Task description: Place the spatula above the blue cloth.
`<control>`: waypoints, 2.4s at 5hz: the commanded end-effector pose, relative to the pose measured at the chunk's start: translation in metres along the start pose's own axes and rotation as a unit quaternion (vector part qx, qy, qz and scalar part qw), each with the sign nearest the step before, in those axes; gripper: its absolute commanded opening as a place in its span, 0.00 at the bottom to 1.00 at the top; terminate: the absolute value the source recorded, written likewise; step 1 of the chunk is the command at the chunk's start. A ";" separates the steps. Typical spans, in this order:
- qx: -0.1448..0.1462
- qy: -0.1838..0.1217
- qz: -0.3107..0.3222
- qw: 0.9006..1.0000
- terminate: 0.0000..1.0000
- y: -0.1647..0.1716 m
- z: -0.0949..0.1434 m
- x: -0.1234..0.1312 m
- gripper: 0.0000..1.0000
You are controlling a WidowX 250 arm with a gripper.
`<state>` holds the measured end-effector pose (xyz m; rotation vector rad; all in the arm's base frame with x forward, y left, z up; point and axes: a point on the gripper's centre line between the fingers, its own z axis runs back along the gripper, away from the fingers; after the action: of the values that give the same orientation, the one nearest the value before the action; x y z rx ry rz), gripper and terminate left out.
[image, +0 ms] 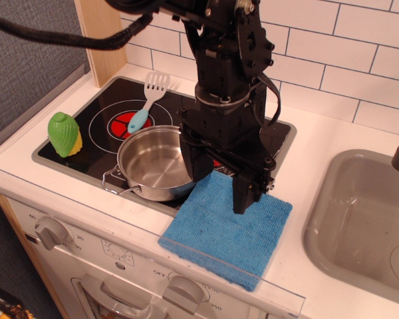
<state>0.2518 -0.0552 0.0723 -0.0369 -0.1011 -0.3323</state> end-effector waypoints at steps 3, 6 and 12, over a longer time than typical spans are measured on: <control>0.025 0.003 0.096 0.995 0.00 0.084 0.004 0.015 1.00; 0.048 0.011 0.240 0.970 0.00 0.191 -0.007 0.015 1.00; 0.066 0.039 0.243 0.967 0.00 0.190 -0.033 0.028 0.00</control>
<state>0.3429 0.1088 0.0135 0.0664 0.0472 0.1610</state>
